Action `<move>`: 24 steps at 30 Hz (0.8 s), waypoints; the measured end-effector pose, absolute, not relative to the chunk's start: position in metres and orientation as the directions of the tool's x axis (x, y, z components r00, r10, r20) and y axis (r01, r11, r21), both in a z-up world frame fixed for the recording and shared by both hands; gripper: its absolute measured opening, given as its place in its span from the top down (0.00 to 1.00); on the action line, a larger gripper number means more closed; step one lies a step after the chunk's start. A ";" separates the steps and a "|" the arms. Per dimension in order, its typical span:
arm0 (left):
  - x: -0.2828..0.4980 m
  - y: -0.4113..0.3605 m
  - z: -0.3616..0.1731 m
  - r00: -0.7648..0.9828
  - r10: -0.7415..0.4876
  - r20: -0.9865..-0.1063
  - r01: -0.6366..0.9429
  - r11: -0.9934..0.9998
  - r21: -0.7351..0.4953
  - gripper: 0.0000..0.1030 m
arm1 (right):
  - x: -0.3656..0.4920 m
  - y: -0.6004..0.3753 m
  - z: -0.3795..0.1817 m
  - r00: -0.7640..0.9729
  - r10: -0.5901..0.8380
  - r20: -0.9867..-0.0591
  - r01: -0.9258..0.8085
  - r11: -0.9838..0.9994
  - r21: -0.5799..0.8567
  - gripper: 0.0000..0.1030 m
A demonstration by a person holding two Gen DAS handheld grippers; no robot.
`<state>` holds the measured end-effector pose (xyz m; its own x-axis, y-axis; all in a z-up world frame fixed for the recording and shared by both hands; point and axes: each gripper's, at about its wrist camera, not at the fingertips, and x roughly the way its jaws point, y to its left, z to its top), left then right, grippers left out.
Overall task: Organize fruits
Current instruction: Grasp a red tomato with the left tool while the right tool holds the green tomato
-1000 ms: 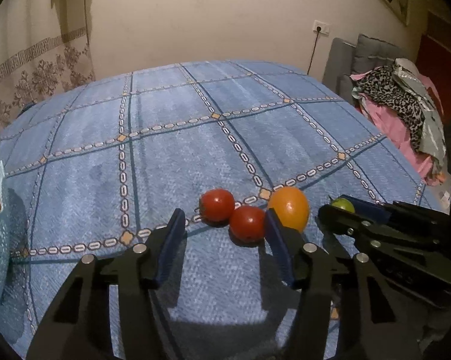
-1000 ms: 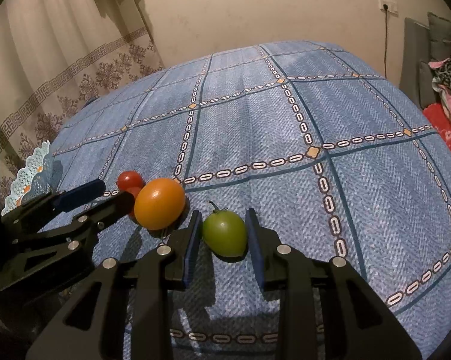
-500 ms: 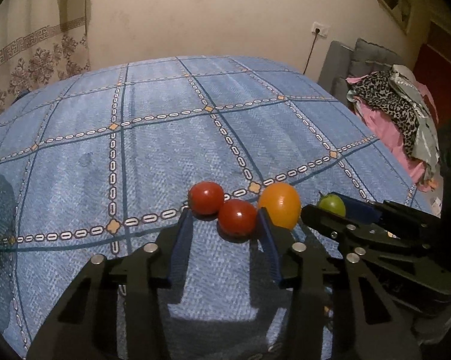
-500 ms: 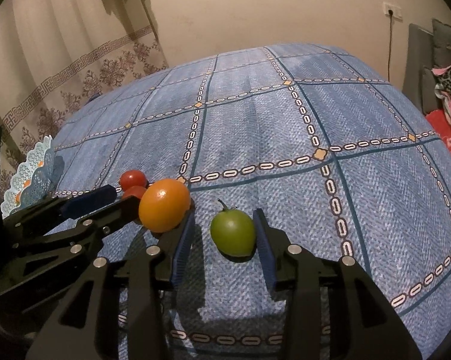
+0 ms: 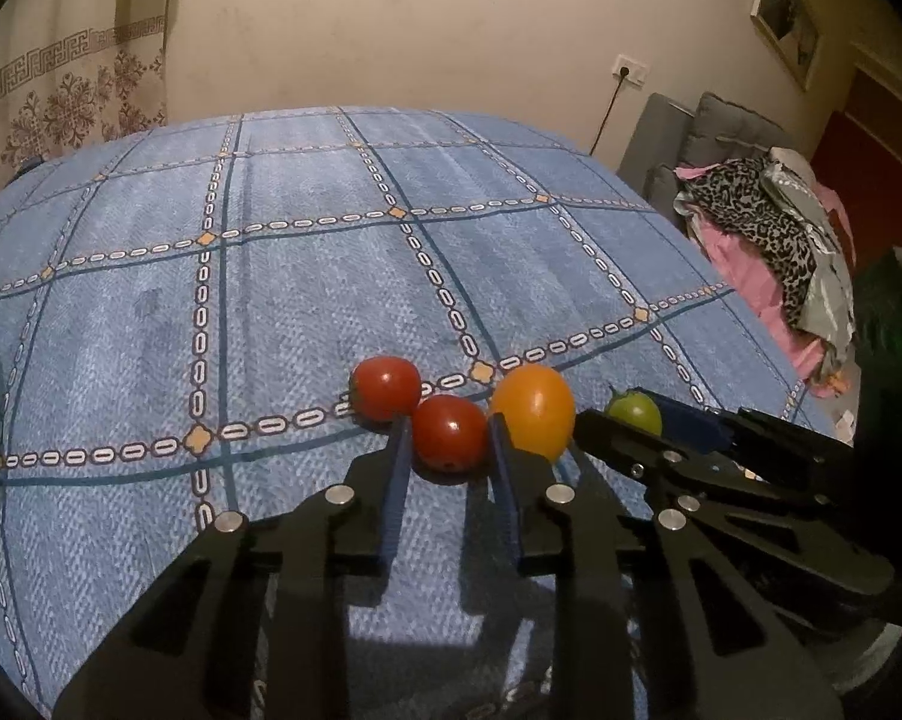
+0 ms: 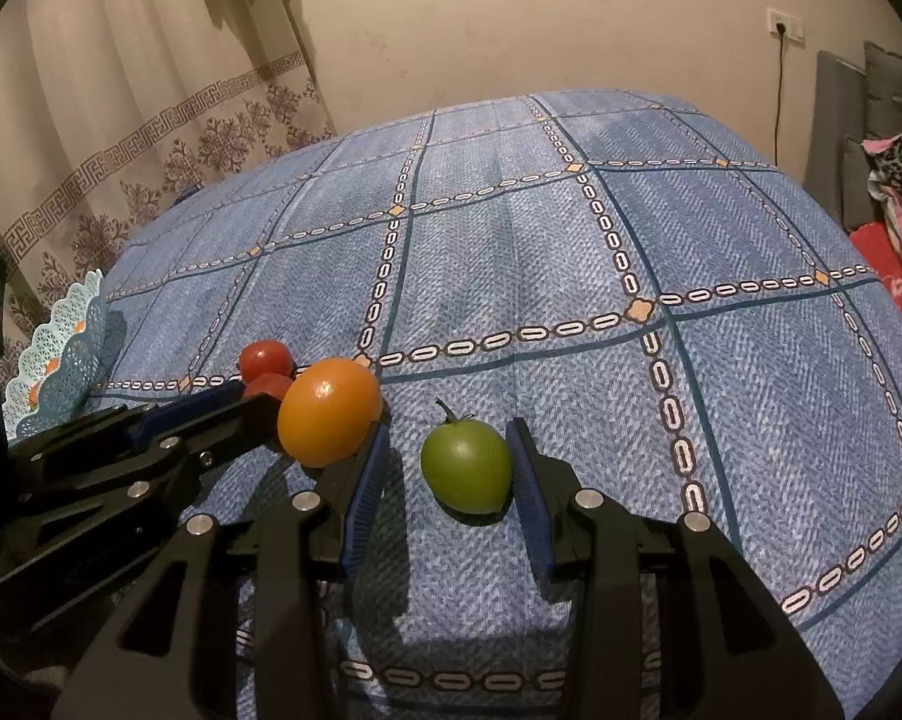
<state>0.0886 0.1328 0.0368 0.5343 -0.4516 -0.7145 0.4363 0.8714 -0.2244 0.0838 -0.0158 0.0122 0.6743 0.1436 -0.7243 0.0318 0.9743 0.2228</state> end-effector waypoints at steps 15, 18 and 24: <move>0.072 0.157 0.057 0.638 -0.348 -0.687 0.348 0.926 -0.146 0.75 | 0.084 -0.015 0.013 0.676 0.146 -0.722 0.033 0.973 0.227 0.60; 0.072 0.163 0.059 0.657 -0.326 -0.680 0.327 0.936 -0.133 0.75 | 0.084 -0.015 0.014 0.676 0.144 -0.723 0.031 0.974 0.222 0.60; 0.071 0.166 0.065 0.674 -0.323 -0.665 0.322 0.938 -0.129 0.75 | 0.083 -0.013 0.015 0.674 0.137 -0.726 0.030 0.977 0.212 0.60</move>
